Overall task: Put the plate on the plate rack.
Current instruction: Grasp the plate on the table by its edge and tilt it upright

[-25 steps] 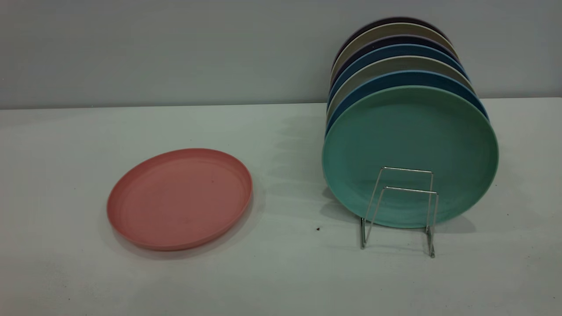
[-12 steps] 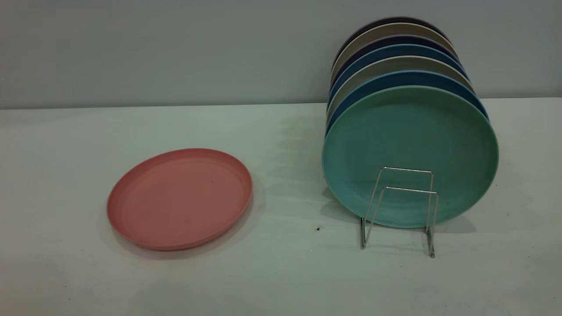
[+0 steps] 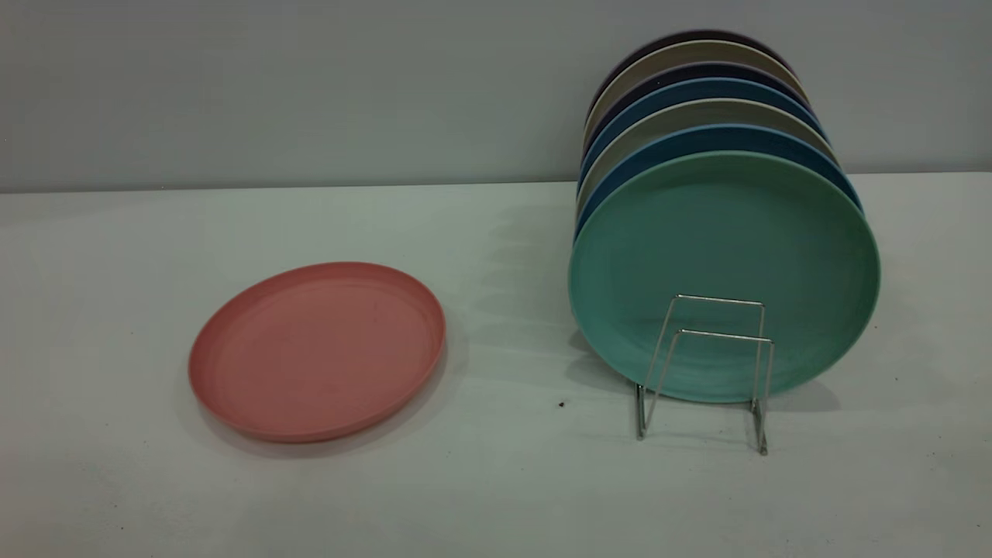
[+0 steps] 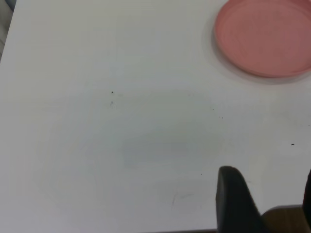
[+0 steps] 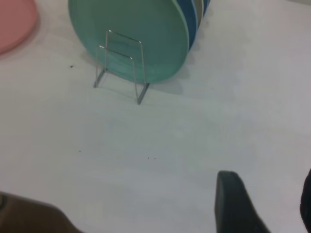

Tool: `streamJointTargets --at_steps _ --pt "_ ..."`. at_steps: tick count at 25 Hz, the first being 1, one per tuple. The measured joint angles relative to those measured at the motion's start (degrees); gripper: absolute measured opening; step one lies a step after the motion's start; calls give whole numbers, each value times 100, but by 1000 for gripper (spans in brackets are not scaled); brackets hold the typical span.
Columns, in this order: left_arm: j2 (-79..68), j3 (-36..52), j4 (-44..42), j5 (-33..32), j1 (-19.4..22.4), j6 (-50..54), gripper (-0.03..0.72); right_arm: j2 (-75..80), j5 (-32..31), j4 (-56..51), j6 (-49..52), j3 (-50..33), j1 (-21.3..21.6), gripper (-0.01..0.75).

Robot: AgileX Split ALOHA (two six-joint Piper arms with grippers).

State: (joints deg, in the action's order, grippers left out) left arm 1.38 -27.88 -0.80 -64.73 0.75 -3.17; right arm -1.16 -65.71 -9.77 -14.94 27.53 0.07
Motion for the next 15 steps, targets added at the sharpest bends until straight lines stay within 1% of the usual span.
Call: streamJointTargets --at_steps 2,9,11,15 --pt "0 0 0 0 -41 0 381 0 0 0 0 0 0 347" --pt "0 -7 80 0 -572 -6 381 0 42 -123 141 0 0 347" --pt "0 -109 125 67 -660 83 381 0 237 -173 451 40 0 347" --pt "-230 -524 125 669 -678 365 381 426 965 -167 1182 327 0 347"
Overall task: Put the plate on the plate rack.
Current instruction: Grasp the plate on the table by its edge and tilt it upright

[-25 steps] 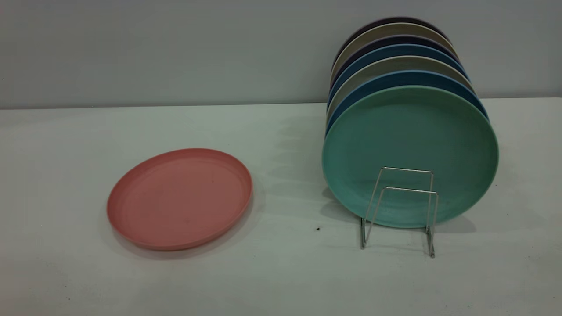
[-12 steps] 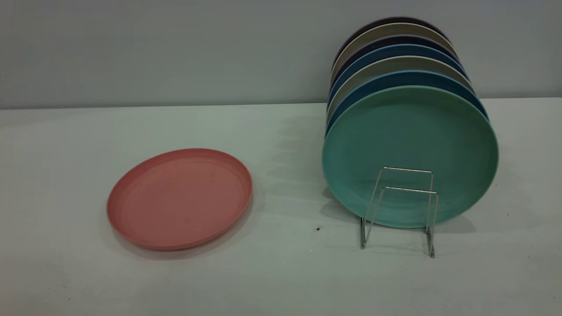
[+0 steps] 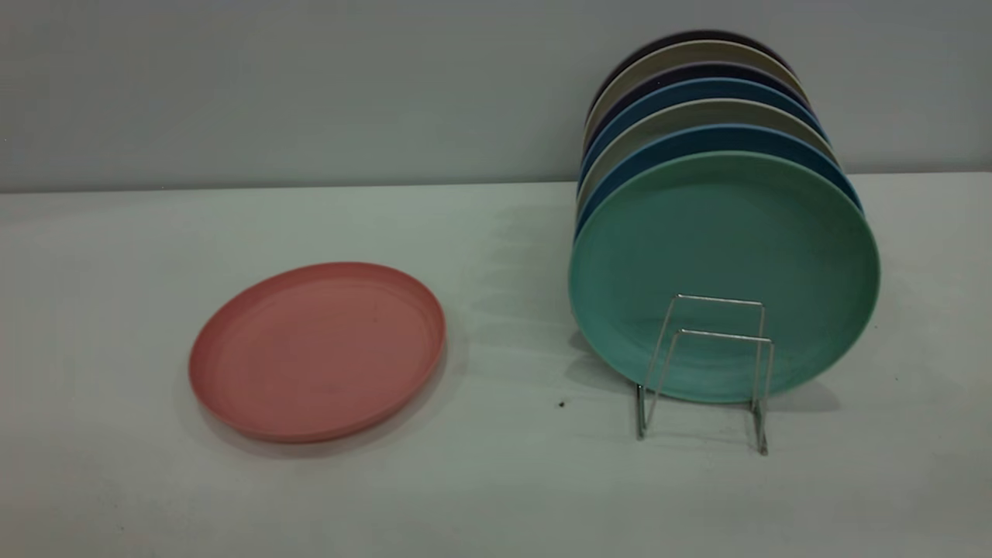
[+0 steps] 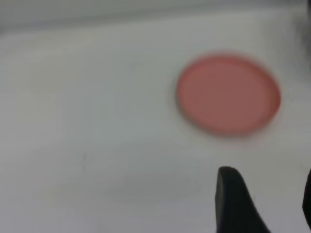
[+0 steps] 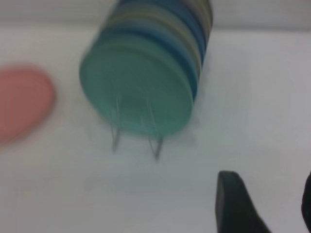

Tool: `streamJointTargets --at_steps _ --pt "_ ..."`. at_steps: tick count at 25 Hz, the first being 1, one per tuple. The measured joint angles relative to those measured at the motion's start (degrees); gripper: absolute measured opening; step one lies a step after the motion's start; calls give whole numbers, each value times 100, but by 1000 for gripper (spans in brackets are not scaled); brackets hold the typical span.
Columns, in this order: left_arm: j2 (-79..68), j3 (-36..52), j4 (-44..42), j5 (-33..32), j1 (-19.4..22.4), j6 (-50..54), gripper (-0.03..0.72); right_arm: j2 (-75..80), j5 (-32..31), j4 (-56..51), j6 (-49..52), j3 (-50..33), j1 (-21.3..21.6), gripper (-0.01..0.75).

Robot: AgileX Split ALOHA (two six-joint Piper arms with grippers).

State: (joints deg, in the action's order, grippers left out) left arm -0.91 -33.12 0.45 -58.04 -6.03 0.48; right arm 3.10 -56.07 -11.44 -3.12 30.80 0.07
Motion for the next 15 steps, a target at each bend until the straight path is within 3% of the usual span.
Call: streamJointTargets --at_steps 9,15 --pt "-2726 -289 -311 721 -223 739 381 2504 1425 495 935 230 0 347" --pt "-4637 -818 -675 1604 -160 778 378 4321 2910 1050 1580 248 123 321"
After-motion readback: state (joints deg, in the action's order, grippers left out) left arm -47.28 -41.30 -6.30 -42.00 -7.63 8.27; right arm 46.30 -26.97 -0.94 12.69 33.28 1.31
